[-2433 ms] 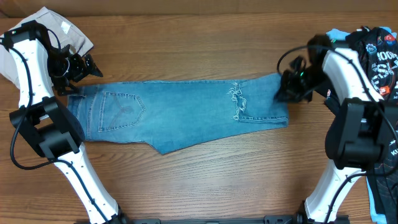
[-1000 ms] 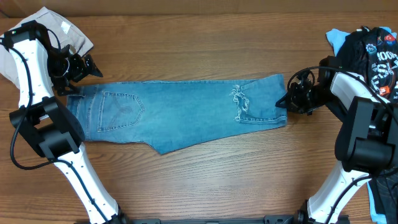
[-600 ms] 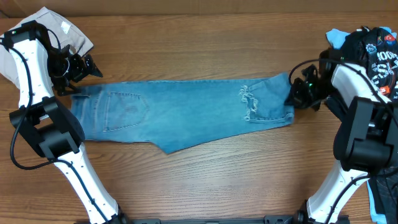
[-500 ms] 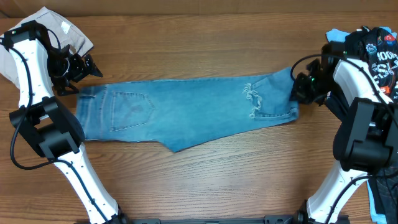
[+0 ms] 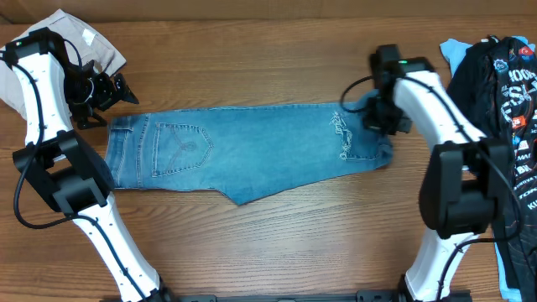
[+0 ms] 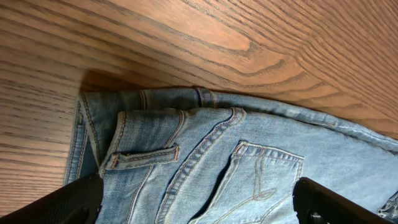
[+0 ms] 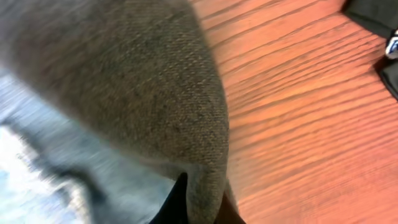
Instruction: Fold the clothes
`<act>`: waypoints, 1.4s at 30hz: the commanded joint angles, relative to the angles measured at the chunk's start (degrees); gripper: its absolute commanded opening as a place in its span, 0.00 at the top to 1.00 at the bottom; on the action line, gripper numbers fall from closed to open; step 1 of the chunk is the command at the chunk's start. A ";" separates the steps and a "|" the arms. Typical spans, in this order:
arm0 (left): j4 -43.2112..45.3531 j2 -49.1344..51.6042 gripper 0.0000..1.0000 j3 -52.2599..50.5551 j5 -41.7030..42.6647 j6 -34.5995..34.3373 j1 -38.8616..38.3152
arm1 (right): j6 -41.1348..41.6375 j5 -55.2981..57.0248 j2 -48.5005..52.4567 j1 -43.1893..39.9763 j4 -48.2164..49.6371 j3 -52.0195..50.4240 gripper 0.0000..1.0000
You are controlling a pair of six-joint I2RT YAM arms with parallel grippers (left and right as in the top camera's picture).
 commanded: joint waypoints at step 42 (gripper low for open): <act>-0.28 -1.22 0.00 -0.17 -0.20 1.33 -0.42 | 4.57 -21.51 2.60 22.97 10.69 0.72 0.65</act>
